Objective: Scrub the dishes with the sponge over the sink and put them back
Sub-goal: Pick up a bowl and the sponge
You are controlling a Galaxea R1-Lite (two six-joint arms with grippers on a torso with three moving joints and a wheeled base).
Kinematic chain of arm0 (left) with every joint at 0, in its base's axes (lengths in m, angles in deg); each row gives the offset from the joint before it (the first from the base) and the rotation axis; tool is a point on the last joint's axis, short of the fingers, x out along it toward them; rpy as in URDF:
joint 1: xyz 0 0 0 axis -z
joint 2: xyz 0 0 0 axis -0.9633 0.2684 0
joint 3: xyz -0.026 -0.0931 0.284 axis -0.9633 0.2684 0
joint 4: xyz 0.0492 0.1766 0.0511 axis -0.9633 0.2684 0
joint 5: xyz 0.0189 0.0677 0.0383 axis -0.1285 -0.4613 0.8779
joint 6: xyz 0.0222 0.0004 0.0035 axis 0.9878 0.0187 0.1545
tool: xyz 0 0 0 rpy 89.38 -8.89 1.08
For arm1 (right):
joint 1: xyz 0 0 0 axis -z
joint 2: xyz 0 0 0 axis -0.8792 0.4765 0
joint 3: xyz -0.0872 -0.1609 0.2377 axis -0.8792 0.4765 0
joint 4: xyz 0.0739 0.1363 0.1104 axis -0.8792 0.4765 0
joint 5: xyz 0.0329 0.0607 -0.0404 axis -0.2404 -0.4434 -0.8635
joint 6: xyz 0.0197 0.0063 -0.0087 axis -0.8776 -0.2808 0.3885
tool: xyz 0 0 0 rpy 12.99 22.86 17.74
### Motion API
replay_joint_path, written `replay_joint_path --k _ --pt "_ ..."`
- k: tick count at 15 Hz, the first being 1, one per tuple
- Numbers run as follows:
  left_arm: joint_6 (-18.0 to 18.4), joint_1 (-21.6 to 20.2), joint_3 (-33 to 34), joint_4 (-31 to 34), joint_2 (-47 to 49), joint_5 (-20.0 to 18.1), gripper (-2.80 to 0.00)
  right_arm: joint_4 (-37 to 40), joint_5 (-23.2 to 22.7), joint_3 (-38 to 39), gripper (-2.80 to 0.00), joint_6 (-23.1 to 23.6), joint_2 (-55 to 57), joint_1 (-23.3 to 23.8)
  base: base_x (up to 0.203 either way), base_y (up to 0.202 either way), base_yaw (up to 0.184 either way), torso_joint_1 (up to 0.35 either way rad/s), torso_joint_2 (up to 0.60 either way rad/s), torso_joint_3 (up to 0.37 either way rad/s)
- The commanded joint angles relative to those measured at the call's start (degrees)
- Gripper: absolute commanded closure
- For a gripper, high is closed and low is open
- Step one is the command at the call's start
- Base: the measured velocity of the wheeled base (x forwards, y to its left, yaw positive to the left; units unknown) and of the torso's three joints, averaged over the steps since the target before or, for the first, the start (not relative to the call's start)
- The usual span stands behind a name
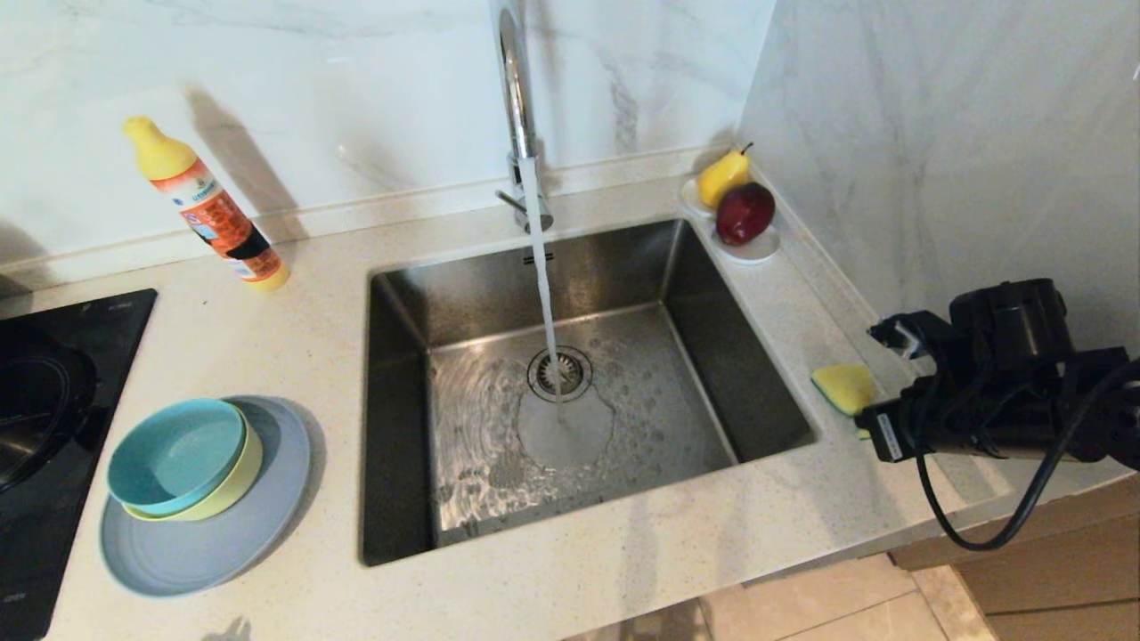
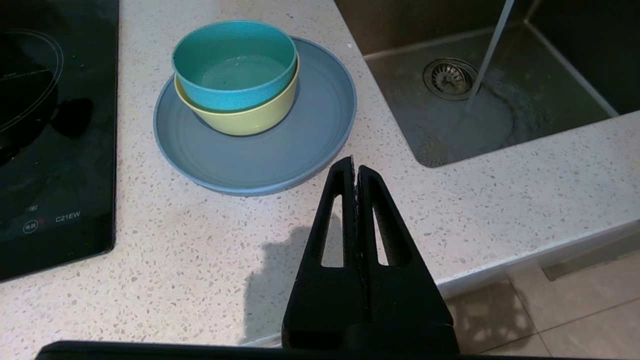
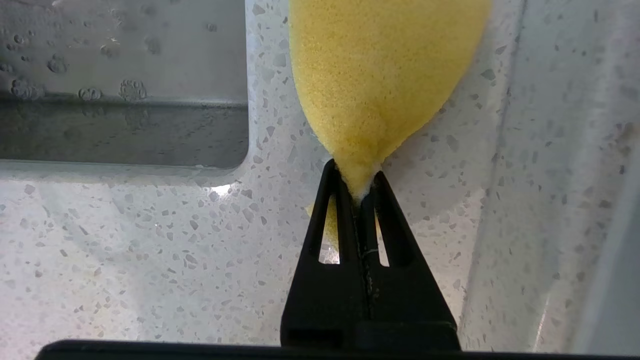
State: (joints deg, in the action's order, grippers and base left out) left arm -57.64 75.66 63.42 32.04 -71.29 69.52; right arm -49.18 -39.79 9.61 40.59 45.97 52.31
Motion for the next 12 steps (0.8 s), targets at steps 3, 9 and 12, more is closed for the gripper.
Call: replay_joint_path --k 3,9,12 --pt "0.0 0.0 1.9 0.0 0.0 0.0 0.00 4.0 -0.3 -1.1 0.00 0.0 -6.5 -0.4 0.000 0.000 0.000 0.000 0.00 0.000" --pt "0.0 0.0 1.9 0.0 0.0 0.0 0.00 18.1 0.3 -3.2 0.00 -1.9 -22.2 -15.7 0.000 0.000 0.000 0.000 0.00 0.000" --pt "0.0 0.0 1.9 0.0 0.0 0.0 0.00 21.6 3.1 -4.5 0.00 -5.3 -25.3 -26.7 0.000 0.000 0.000 0.000 0.00 0.000"
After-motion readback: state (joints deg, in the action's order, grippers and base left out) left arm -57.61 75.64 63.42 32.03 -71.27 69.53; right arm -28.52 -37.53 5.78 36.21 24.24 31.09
